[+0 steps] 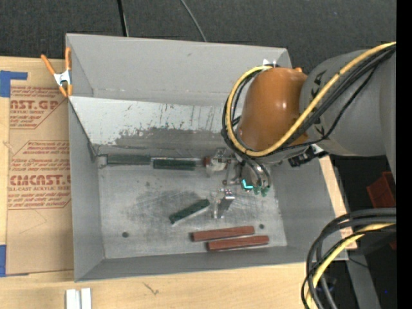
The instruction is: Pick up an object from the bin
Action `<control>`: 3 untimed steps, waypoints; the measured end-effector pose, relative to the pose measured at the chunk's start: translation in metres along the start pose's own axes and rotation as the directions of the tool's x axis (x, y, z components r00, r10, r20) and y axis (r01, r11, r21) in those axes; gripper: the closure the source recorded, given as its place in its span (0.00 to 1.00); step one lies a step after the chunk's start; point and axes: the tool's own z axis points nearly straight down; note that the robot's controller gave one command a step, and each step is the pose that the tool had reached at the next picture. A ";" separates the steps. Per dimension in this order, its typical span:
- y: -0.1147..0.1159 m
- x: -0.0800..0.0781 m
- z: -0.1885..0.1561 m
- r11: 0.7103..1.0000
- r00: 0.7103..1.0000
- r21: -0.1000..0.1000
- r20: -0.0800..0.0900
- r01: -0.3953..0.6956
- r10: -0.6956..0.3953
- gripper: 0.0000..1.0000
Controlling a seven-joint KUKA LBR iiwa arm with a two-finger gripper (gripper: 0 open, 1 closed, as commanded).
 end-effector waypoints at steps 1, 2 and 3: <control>0.000 -0.002 -0.004 1.000 1.000 0.000 0.007 0.000 0.000 0.00; 0.020 -0.015 0.080 0.995 0.995 0.001 0.008 0.101 -0.101 1.00; 0.020 -0.015 0.080 0.995 0.995 0.001 0.008 0.101 -0.101 1.00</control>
Offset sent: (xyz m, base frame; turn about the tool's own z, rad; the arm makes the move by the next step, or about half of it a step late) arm 0.0114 0.0194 -0.0856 -0.1016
